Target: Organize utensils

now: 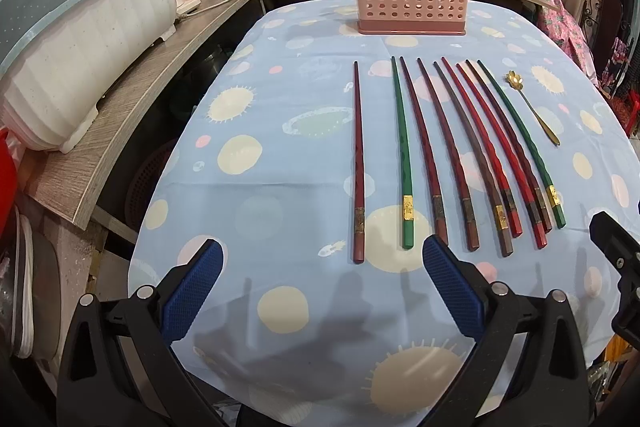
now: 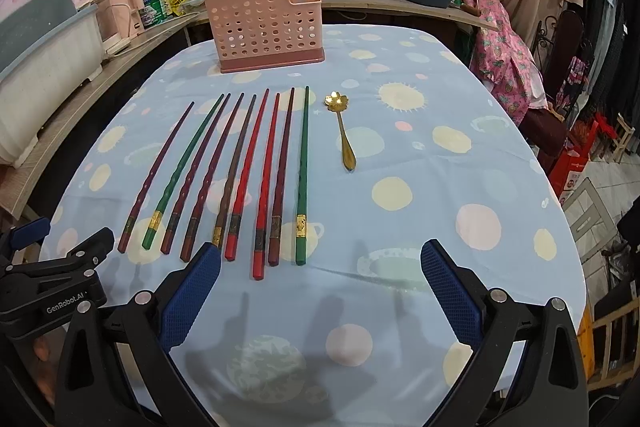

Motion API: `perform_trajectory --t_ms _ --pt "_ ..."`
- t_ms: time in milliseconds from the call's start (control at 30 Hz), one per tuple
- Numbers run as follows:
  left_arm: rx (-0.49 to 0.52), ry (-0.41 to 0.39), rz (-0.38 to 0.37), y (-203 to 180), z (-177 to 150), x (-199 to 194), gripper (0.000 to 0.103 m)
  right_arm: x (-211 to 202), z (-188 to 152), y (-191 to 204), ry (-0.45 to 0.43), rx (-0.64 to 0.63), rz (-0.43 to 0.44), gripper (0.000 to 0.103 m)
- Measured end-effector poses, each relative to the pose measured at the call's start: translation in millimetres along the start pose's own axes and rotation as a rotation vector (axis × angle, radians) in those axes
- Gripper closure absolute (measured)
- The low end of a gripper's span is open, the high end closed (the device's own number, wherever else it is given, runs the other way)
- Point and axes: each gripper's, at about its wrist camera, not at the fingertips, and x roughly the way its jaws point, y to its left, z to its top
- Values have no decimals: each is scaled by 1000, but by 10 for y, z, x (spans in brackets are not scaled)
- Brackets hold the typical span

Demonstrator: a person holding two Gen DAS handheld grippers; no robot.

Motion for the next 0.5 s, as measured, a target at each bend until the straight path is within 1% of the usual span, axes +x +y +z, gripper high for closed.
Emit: perform_trajectory --t_ms 500 --pt "-2 0 -1 16 -8 -6 8 5 -2 8 4 -4 1 7"
